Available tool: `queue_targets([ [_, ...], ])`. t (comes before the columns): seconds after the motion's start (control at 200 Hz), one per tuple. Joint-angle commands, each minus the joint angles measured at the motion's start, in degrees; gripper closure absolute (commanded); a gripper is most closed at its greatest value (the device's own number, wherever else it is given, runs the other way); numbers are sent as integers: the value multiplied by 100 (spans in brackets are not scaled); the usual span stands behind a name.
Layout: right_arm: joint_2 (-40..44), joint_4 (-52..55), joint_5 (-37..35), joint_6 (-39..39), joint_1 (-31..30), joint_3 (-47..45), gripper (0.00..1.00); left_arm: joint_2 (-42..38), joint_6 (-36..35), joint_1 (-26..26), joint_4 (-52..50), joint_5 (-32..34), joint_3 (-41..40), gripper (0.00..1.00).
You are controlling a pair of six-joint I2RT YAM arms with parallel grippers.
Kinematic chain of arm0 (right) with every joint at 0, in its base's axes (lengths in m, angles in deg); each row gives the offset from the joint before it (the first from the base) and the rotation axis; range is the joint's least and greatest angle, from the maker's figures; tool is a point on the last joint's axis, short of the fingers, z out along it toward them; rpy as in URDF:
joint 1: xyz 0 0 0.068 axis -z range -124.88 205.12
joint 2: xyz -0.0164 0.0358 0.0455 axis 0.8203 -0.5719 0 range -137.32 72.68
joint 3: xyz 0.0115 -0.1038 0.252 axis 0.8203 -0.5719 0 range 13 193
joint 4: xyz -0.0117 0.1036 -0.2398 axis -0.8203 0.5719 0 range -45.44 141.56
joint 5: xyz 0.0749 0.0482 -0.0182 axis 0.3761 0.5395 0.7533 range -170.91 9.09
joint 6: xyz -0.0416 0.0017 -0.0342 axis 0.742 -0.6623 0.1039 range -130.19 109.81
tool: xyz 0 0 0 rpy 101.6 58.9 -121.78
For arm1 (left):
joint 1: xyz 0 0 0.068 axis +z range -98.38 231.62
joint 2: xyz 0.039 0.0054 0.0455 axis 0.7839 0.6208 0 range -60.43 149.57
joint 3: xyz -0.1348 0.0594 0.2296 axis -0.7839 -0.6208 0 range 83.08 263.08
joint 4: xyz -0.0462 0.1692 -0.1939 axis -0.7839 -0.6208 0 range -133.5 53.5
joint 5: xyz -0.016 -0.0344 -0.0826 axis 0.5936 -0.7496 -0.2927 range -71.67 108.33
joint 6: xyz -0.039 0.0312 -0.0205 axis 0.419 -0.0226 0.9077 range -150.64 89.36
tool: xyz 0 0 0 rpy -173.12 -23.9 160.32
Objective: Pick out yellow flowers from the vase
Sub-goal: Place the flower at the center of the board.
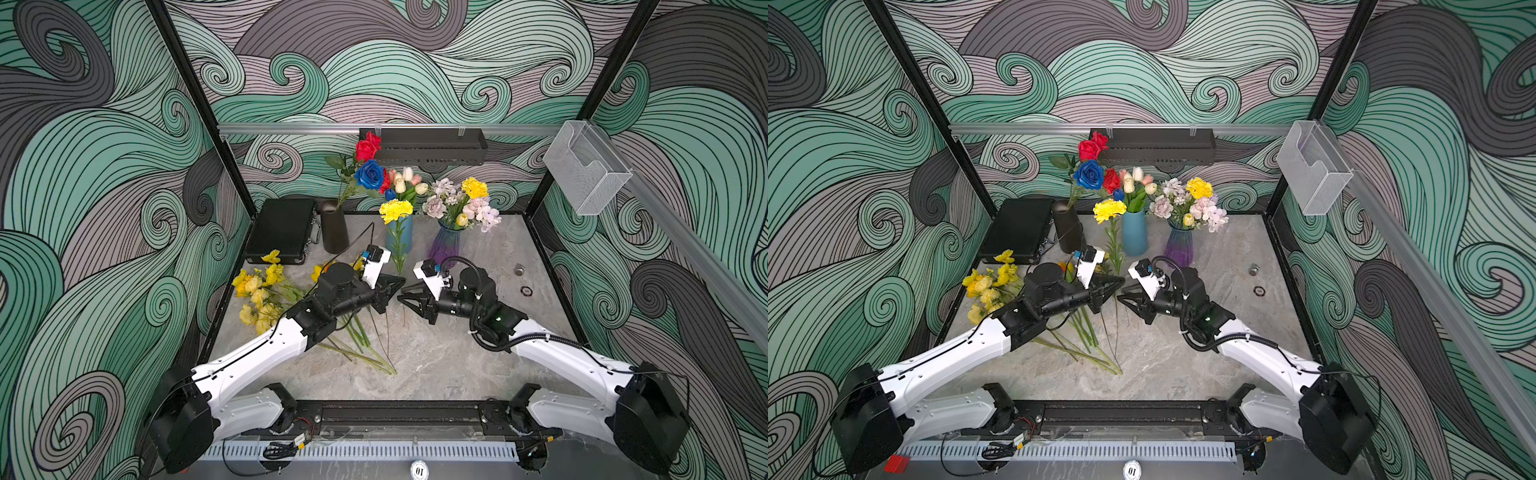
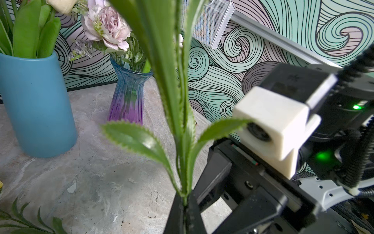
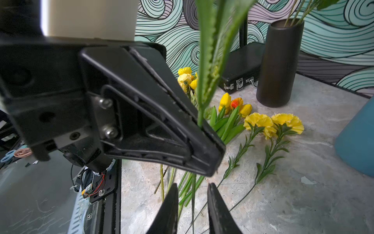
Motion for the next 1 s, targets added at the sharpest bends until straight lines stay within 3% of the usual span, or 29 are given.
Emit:
queue_targets([
  [0.0, -59, -45, -60, -36, -47, 221, 80, 38, 72, -1, 189, -105, -25, 100],
  [0.22, -147, 268, -76, 11, -59, 359, 100, 100, 137, -3, 244, -40, -95, 99],
  [0.325, -166, 563, -257, 3, -52, 433, 100, 26, 162, -6, 265, 173, -193, 94],
  [0.495, -315, 1211, -362, -27, -59, 594, 100, -244, 27, 8, -233, 763, -198, 76],
  [0.65, -632, 1955, -420, -285, -59, 797, 100, -1004, 157, 41, -655, 2236, -493, 38],
  [0.745, -912, 2385, -453, -495, -62, 899, 100, -1536, 267, 172, -942, 2973, -655, 23],
  [0.991, -1774, 3009, -72, -1163, -59, 1090, 100, -2251, 512, 676, -1437, 3432, -773, 15],
])
